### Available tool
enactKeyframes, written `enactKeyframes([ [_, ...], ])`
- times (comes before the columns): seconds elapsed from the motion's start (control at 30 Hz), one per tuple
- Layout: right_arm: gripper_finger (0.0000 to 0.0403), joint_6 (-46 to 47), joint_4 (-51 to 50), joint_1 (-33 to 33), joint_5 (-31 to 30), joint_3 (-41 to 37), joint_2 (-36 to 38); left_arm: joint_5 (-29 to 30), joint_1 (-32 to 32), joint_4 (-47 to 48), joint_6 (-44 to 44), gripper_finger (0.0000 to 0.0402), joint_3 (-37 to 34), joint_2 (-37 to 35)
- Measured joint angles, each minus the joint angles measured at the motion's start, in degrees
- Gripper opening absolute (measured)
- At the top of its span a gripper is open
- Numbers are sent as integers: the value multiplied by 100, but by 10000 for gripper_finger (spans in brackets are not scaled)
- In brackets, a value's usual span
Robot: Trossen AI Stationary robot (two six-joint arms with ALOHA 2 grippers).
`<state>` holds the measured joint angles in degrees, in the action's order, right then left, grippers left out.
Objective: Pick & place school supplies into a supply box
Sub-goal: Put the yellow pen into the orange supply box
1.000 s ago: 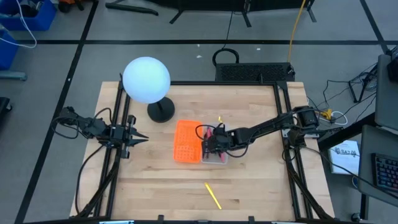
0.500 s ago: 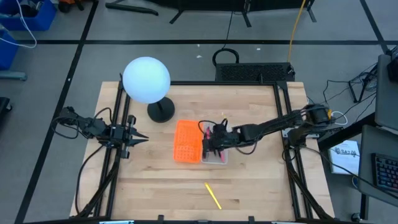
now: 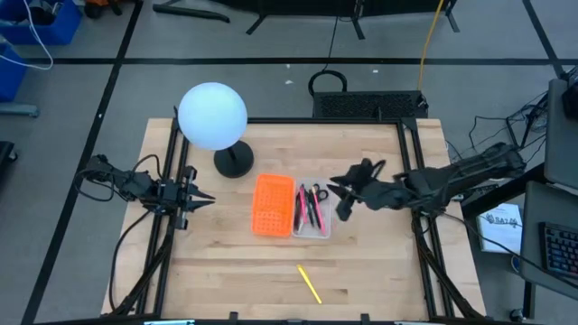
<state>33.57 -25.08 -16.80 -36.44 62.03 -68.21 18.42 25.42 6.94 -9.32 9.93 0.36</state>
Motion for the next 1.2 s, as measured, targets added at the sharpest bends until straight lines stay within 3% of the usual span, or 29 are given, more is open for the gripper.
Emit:
enactKeyframes([
  [0.1, 93, -777, 478, -179, -244, -390, 306, 13, -1, 8, -22, 47, 0, 0],
  [0.33, 61, -1976, 2055, -281, -203, -1991, 791, 16, -1, -119, -109, 47, 0, 0],
  [0.53, 5, -2729, 2966, -238, 770, -2930, 1280, 16, 0, 44, -215, 47, 0, 0],
  [0.77, 2, -3007, 3447, -233, 1273, -3707, 2115, 32, -1, 242, 201, 47, 0, 0],
  [0.87, 3, -3048, 3438, -233, 1356, -4019, 2542, 389, 1, 356, 615, 47, -2, 0],
  [1.0, 1, -3469, 3972, -233, 2258, -4525, 3185, 1308, 0, 483, 1090, 47, -1, 0],
  [1.2, 1, -3622, 4107, -225, 2292, -4979, 3822, 2399, -1, 859, 2151, 47, -2, 3],
])
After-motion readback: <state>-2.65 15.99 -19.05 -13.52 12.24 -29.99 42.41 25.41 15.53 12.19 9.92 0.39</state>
